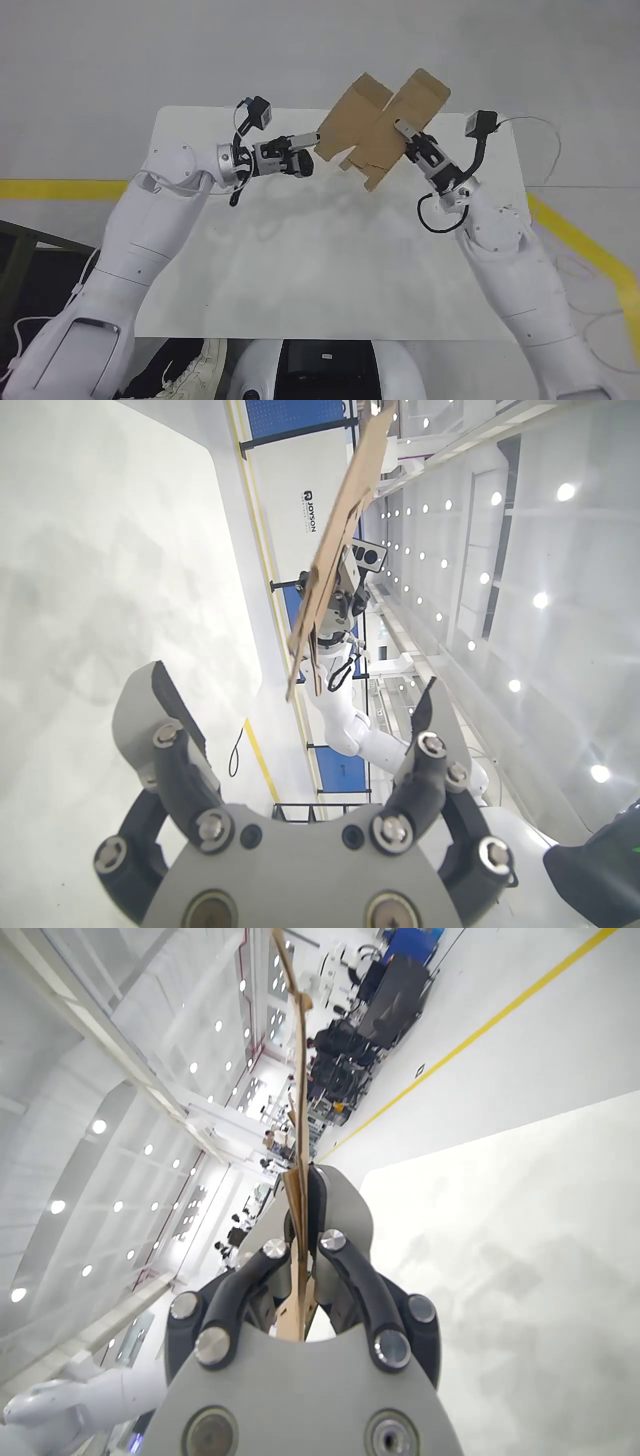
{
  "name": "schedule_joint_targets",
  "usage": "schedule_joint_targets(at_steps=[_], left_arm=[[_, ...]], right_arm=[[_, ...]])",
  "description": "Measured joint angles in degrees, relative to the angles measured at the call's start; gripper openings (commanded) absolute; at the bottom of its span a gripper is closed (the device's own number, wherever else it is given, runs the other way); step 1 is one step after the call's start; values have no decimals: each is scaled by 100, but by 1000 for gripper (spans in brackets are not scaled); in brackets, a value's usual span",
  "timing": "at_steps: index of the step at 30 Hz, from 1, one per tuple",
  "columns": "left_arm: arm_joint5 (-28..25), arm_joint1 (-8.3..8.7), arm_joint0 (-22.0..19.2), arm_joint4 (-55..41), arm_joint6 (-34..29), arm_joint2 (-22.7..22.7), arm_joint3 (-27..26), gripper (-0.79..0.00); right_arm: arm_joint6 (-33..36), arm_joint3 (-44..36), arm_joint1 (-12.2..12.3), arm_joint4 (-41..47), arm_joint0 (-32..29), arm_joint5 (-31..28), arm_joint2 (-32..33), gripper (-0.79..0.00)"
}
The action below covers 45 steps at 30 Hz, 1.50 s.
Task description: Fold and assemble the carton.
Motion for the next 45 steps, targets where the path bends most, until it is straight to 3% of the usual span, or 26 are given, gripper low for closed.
schedule_joint_targets(at_steps=[8,18,33,45], left_arm=[[233,-21,86,-276,64,-94,-50,0],[220,-60,71,-276,177,-123,3,0],[350,4,267,-609,-128,-529,-380,0],[409,7,297,-497,-85,-588,-467,0]], right_arm=[[-773,-235,-126,-274,-177,440,-227,-785],[-594,-267,-243,-194,-206,504,-441,-785],[-688,-193,-332,-710,-255,495,-387,-785],[-581,-219,-400,-799,-292,406,-335,-785]])
